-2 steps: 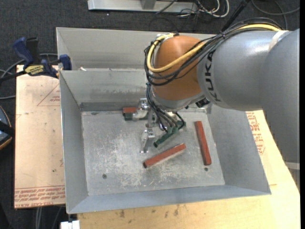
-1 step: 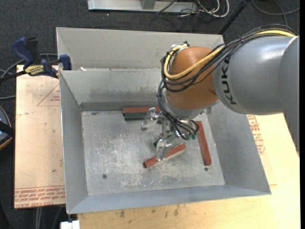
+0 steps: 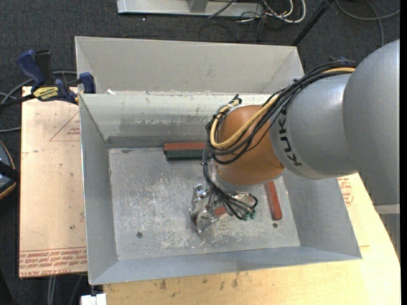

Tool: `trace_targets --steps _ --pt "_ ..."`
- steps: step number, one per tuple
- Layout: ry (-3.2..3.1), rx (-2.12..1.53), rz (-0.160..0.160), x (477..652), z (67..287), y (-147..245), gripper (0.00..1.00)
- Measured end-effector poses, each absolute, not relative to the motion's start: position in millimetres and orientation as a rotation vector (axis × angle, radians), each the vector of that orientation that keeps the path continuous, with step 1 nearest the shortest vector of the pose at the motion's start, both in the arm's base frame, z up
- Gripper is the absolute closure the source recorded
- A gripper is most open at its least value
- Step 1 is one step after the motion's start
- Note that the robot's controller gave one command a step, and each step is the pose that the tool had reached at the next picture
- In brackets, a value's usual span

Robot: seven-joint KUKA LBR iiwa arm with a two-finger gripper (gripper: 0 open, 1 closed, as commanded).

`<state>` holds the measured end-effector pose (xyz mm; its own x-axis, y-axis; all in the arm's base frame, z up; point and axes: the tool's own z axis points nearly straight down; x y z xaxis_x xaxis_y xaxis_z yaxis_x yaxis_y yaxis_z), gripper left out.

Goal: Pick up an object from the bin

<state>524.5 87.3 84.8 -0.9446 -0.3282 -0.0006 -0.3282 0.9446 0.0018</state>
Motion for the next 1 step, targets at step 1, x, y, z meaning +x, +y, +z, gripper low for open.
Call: trace_targets --steps 1 --pt "3.098 -0.522 0.003 524.5 84.8 87.2 1.00"
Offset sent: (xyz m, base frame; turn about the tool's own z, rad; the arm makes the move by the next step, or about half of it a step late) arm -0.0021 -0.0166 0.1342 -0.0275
